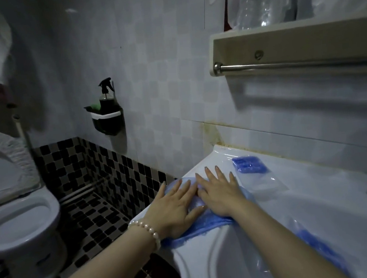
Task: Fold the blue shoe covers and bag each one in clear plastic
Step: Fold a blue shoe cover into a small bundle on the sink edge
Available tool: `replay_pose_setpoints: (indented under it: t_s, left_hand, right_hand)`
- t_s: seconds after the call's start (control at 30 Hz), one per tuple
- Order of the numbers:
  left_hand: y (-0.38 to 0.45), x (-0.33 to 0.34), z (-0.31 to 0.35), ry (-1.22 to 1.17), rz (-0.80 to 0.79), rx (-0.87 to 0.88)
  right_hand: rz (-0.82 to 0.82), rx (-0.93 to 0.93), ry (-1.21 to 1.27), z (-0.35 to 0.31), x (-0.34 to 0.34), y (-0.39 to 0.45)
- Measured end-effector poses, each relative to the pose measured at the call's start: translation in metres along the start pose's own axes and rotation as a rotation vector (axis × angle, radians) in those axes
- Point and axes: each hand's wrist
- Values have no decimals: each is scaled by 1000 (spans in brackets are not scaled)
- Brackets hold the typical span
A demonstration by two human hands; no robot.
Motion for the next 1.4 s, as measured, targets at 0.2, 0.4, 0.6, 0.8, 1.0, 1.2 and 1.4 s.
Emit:
replay_pose_setpoints:
  t_s: [0.2, 0.4, 0.6, 0.8, 1.0, 1.2, 1.4]
  left_hand:
    - [-1, -3, 0, 4, -151, -30]
    - [-2, -7, 12, -85, -129, -102]
    - [-6, -9, 10, -238, -60, -160]
    - [-22, -10, -10, -49, -169, -50]
    - [-20, -8, 2, 15, -197, -150]
    - [-21, -25, 25, 132, -219, -344]
    - [-32, -68, 13, 252, 120, -392]
  right_hand:
    - [-63, -12, 26, 4, -1, 2]
    - [-84, -31, 16, 4, -2, 3]
    - [-122, -64, 29, 3, -8, -3]
    - [-105, -61, 76, 3, -7, -1]
    - [-81, -68, 63, 5, -5, 3]
    - [584, -271, 283, -2, -37, -15]
    - [322, -338, 402, 5, -76, -64]
Point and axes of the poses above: each hand's wrist, its own y-axis towards the middle knuckle, its own x-axis out of the palm, z = x × y, and after that the axes turned 10 degrees about y, right-handed
